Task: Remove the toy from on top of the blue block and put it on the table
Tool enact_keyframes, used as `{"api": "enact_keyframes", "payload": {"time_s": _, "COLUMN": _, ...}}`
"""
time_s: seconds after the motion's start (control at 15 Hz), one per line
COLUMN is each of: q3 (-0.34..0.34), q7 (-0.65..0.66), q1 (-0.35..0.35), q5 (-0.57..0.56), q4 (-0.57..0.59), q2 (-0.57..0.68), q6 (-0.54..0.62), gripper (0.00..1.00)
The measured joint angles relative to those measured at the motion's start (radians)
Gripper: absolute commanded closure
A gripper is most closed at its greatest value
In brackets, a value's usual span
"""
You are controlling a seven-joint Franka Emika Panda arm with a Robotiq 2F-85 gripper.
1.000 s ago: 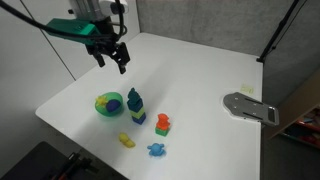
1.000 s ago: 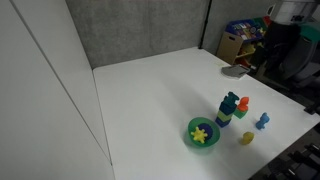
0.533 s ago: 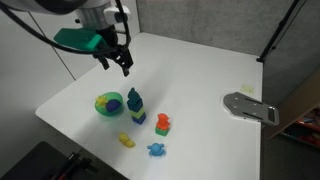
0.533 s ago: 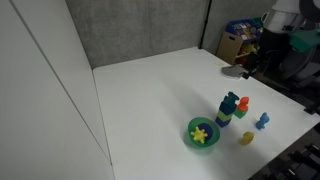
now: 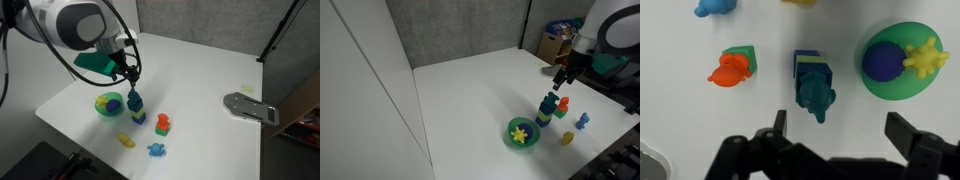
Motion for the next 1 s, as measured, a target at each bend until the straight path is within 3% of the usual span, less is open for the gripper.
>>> {"api": "enact_keyframes", "payload": {"time_s": 0.53, "q3": -0.012, "q7": -0.001, "q1": 0.0, "q5": -0.034, "q4": -0.001, "q2": 0.127, "q6": 0.142, "gripper": 0.0}}
{"api": "enact_keyframes", "payload": {"time_s": 0.6, "q3": -0.012, "q7": -0.002, "q1": 0.0, "q5": -0.034, "q4": -0.001, "q2": 0.139, "q6": 0.153, "gripper": 0.25}}
{"api": "enact_keyframes", "payload": {"time_s": 0.67, "q3": -0.012, "q7": -0.003, "q1": 0.0, "q5": -0.034, "q4": -0.001, "q2": 0.151, "q6": 0.162, "gripper": 0.26}}
{"api": "enact_keyframes", "payload": {"time_s": 1.0, "q3": -0.017, "q7": -0.005, "q1": 0.001, "q5": -0.04, "q4": 0.001, "q2": 0.19, "q6": 0.171, "gripper": 0.68}}
